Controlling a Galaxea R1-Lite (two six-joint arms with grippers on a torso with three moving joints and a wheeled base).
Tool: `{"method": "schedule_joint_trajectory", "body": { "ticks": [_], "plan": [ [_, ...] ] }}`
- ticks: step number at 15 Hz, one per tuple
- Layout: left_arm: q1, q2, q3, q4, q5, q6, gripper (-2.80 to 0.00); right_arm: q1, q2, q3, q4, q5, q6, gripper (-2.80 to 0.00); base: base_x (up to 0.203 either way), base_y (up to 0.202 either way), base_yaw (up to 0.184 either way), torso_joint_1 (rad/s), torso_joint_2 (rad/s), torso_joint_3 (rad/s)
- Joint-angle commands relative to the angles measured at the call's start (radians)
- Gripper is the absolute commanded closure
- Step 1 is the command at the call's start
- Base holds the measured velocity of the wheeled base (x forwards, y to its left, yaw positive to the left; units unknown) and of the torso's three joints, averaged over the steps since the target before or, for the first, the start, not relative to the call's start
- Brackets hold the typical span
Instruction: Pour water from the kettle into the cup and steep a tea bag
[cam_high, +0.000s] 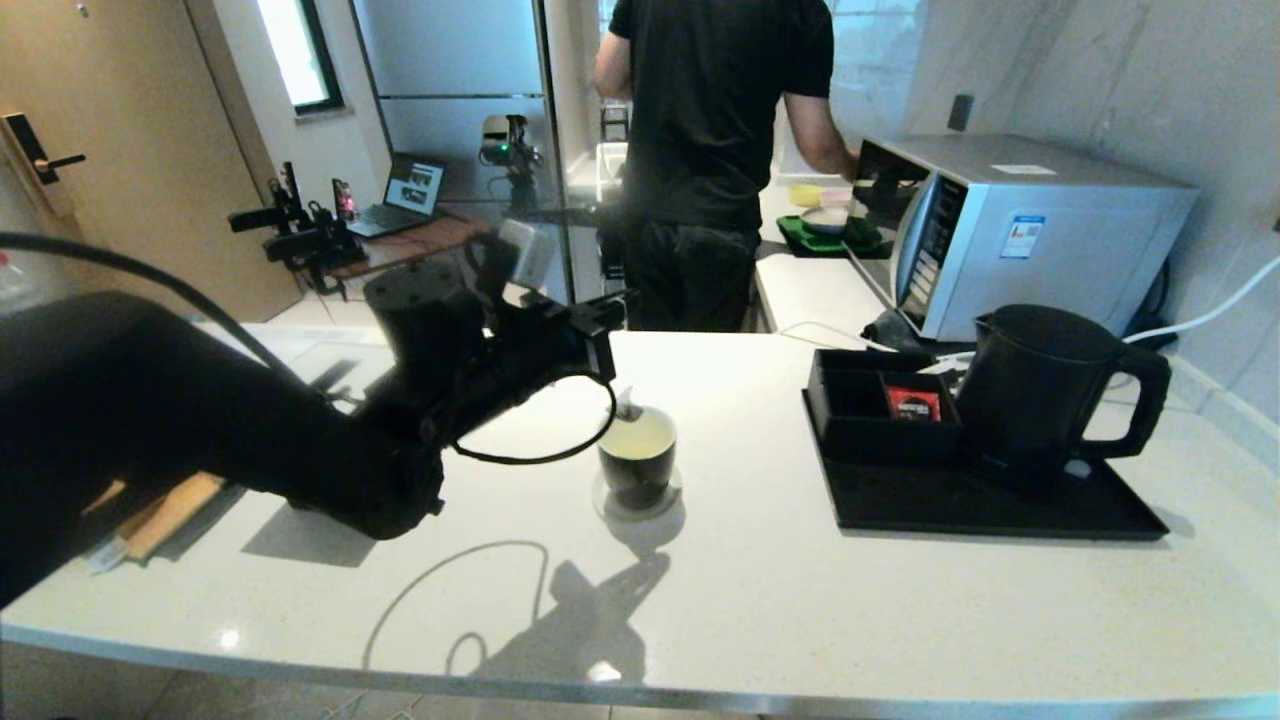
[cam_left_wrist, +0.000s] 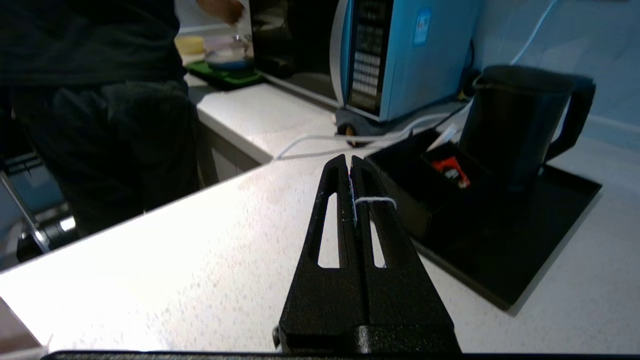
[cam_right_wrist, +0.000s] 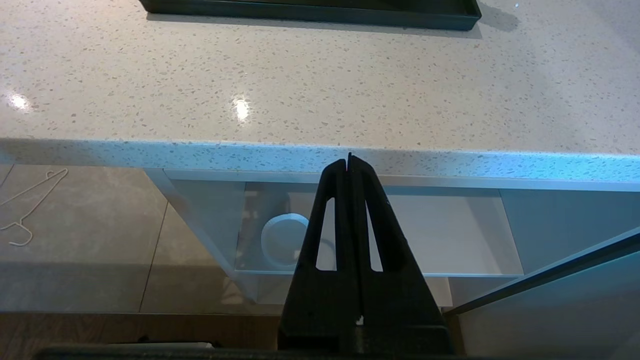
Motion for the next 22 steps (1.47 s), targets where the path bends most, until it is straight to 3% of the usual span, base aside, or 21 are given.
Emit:
{"method": "schedule_joint_trajectory", "body": {
  "ticks": [1, 10, 22],
  "plan": [
    [0.001, 0.042, 0.028, -0.011, -0.002, 0.000, 0.00, 0.000, 0.001, 0.000, -0.001, 0.000, -0.001, 0.00, 0.000, 0.000, 0.000, 0.000, 0.00, 0.000],
    [0.003, 0.241, 0.135, -0.201, -0.001, 0.000, 0.00, 0.000, 0.001, 0.000, -0.001, 0.000, -0.001, 0.00, 0.000, 0.000, 0.000, 0.000, 0.00, 0.000],
    [-0.001, 0.186, 0.127, -0.202, 0.002, 0.000, 0.00, 0.000, 0.001, 0.000, 0.000, 0.000, -0.001, 0.00, 0.000, 0.000, 0.000, 0.000, 0.00, 0.000]
  ]
}}
